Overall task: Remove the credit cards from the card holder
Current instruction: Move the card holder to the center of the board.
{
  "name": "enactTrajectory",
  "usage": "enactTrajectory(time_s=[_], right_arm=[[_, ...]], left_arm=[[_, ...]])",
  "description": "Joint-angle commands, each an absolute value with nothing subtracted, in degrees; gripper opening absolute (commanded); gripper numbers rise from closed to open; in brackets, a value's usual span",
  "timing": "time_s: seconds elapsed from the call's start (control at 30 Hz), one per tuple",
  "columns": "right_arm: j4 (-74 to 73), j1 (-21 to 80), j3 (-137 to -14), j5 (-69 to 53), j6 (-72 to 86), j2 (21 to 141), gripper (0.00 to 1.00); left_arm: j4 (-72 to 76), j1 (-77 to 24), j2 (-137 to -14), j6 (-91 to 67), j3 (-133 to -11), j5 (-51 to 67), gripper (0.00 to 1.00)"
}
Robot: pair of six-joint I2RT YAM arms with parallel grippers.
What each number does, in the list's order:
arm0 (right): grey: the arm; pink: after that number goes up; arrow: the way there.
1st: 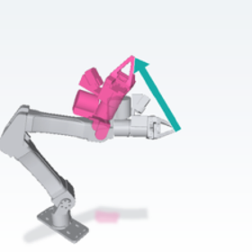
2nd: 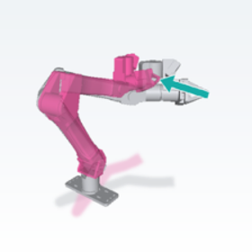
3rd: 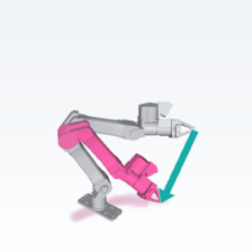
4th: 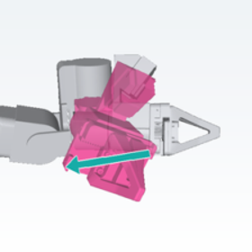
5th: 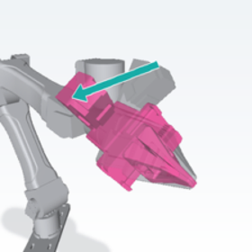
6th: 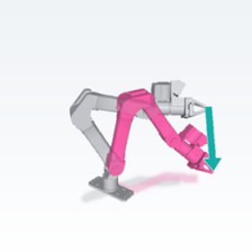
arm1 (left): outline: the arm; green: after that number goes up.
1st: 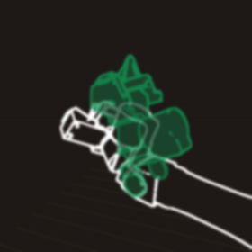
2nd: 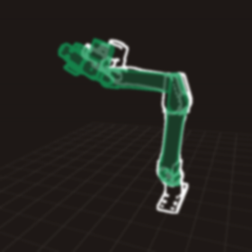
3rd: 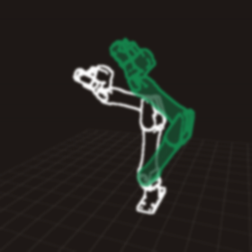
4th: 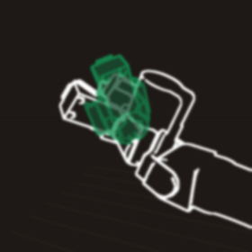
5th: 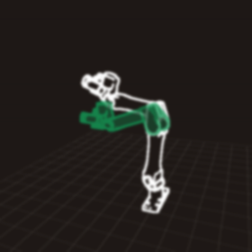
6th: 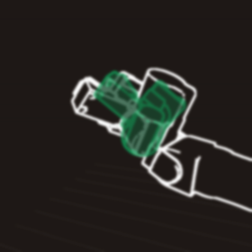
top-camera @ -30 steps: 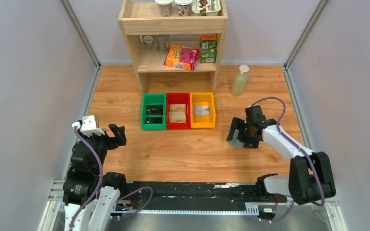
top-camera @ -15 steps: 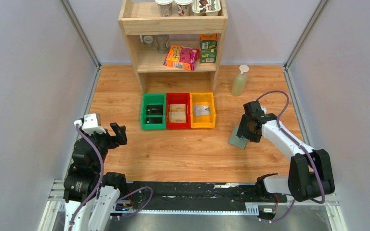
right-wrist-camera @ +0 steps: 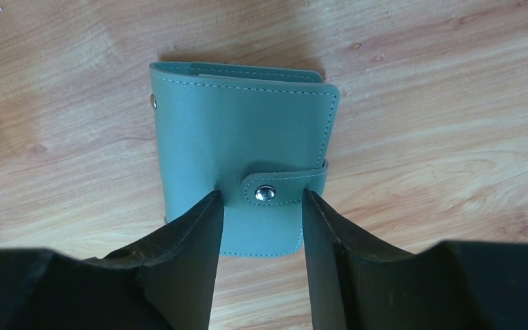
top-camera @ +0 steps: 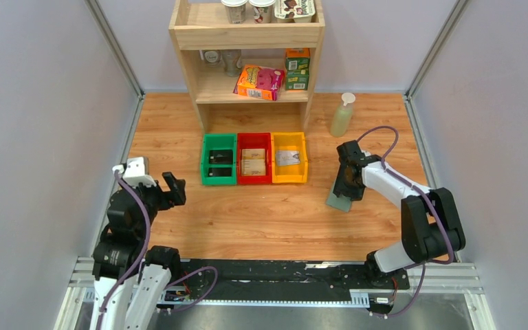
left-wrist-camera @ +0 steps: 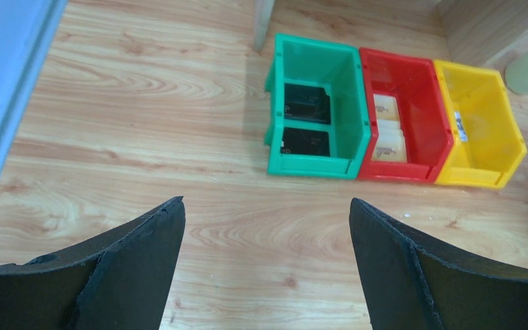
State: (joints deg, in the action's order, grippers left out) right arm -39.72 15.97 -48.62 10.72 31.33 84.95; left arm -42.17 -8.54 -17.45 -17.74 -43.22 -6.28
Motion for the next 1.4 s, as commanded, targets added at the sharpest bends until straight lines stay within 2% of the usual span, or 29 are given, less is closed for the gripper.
enactTrajectory(time_s=[0.0,0.07,0.2,0.33,0.47,0.7,0.87,1.1,1.37], right_arm=[[-35.60,16.26,-47.47,14.33,31.99,87.80,0.46],[-34.90,16.70,-46.67,14.50,31.73,87.80,0.43],[-34.45,17.49,-45.53,14.85,31.20,87.45,0.27],[-35.06,19.51,-45.44,15.29,31.03,85.96,0.14],[-36.03,24.51,-45.61,15.12,32.16,83.76,0.10],[-35.78,41.01,-47.28,13.54,38.75,80.77,0.10],[-29.73,52.10,-49.30,10.47,44.38,81.91,0.10],[-26.36,54.75,-48.35,13.35,49.65,82.89,0.14],[-25.32,54.67,-39.03,19.60,57.91,73.66,0.31]], left_arm=[[-41.48,-8.61,-23.27,-19.86,-44.82,-0.36,0.96],[-41.31,-8.53,-26.35,-21.09,-45.26,2.88,0.96],[-38.86,-8.79,-31.19,-24.68,-44.30,9.47,0.95],[-35.60,-12.82,-33.66,-28.20,-41.84,10.99,0.95],[-32.88,-20.38,-35.77,-32.07,-39.99,8.35,0.95],[-24.71,-32.25,-39.10,-41.20,-33.93,5.72,0.95],[-21.89,-41.38,-42.27,-46.23,-31.38,0.27,0.95],[-21.53,-47.72,-47.37,-49.13,-31.64,-5.97,0.95],[-20.92,-50.45,-56.94,-46.15,-35.94,-7.91,0.95]])
